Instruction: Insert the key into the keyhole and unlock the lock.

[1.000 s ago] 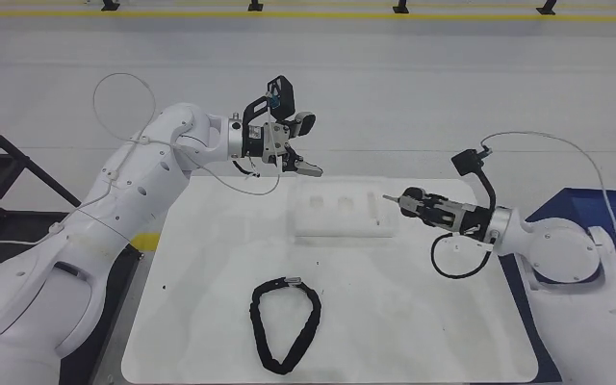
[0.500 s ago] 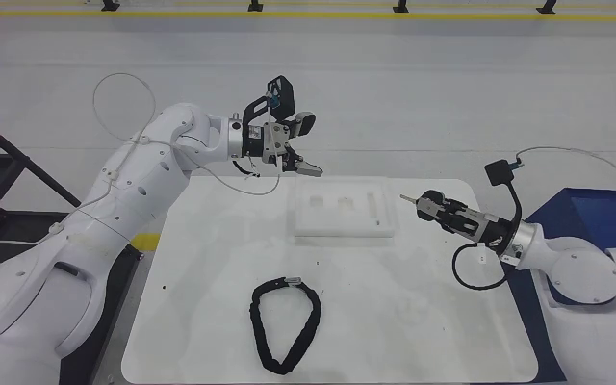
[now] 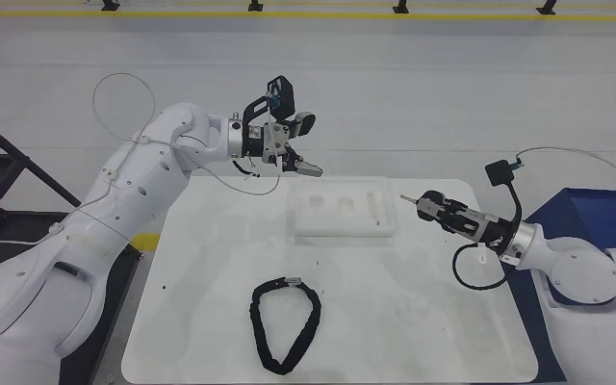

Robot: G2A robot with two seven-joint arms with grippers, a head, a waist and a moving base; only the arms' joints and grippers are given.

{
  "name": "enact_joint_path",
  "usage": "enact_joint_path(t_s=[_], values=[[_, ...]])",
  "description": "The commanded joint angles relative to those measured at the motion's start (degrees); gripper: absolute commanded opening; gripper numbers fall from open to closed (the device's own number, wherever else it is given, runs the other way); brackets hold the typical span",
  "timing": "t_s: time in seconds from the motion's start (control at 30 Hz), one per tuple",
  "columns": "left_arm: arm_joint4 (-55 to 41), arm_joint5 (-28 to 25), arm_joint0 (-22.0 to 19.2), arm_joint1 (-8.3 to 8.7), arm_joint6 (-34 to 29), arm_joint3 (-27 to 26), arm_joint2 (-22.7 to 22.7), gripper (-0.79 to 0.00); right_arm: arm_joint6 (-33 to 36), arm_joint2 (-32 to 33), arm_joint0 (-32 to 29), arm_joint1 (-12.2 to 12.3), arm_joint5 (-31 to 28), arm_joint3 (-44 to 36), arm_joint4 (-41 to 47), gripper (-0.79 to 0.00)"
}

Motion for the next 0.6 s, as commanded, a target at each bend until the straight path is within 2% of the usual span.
enact_joint_path(t_s=[0.0,0.17,0.37,0.57], values=[[0.0,0.0,0.0,0.0,0.0,0.0,0.0,0.0,0.0,0.0,0.0,0.0,0.0,0.0,0.0,-0.785],[0.0,0.0,0.0,0.0,0.0,0.0,0.0,0.0,0.0,0.0,0.0,0.0,0.0,0.0,0.0,-0.785],[7.55,4.05,3.21,0.86,-1.29,-2.73,-1.24,0.0,0.0,0.0,0.0,0.0,0.0,0.0,0.0,-0.785],[13.37,2.44,8.56,2.32,2.56,-5.09,-3.37,0.0,0.0,0.0,0.0,0.0,0.0,0.0,0.0,-0.785]])
